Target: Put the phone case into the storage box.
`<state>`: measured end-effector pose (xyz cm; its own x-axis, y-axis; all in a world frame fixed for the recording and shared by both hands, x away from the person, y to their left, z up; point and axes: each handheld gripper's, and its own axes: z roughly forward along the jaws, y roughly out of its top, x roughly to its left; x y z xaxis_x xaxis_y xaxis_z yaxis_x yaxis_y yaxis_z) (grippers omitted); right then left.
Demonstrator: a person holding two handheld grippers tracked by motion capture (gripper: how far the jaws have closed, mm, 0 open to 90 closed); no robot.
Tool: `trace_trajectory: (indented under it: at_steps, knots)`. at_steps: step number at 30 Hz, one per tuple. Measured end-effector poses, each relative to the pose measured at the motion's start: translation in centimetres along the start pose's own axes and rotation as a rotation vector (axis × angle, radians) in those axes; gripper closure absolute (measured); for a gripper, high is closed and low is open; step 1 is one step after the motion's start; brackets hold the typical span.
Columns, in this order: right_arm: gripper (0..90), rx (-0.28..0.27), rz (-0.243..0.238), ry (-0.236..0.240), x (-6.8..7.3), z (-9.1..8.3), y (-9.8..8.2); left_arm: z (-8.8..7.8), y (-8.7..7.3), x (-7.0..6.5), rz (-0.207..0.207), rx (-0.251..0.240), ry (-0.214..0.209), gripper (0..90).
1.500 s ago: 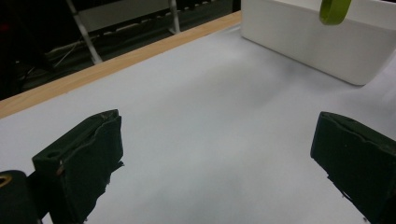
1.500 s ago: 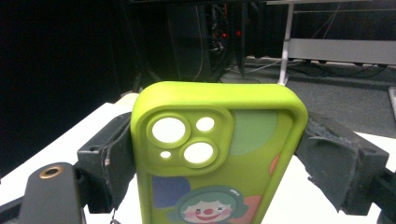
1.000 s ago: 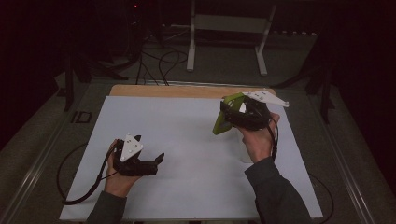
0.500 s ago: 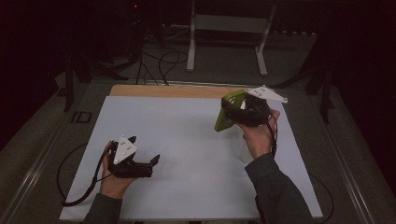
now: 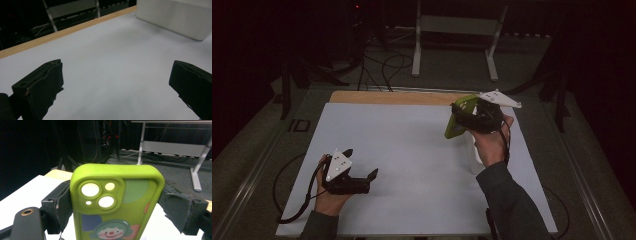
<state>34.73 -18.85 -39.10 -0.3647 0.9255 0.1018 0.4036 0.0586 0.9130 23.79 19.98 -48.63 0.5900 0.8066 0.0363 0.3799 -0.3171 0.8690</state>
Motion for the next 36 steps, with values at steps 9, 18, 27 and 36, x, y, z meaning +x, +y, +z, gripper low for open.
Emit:
trace_trajectory:
  at_steps: [9,18,27,36]
  knots:
    - [16.3,-0.001,-0.003,-0.012,-0.2,0.2,0.3,-0.3,-0.6,0.3,-0.007,-0.011,-0.015,0.0]
    - [16.3,-0.002,-0.012,-0.023,-0.4,0.6,0.6,-0.4,-1.3,0.5,-0.014,-0.020,-0.011,0.0]
    - [16.3,0.000,-0.013,-0.032,-0.6,1.0,0.7,-0.8,-1.9,0.6,-0.011,-0.019,0.016,0.0]
    - [16.3,0.006,0.001,-0.040,-0.9,1.5,0.7,-1.3,-2.4,1.0,-0.021,-0.023,0.034,0.0]
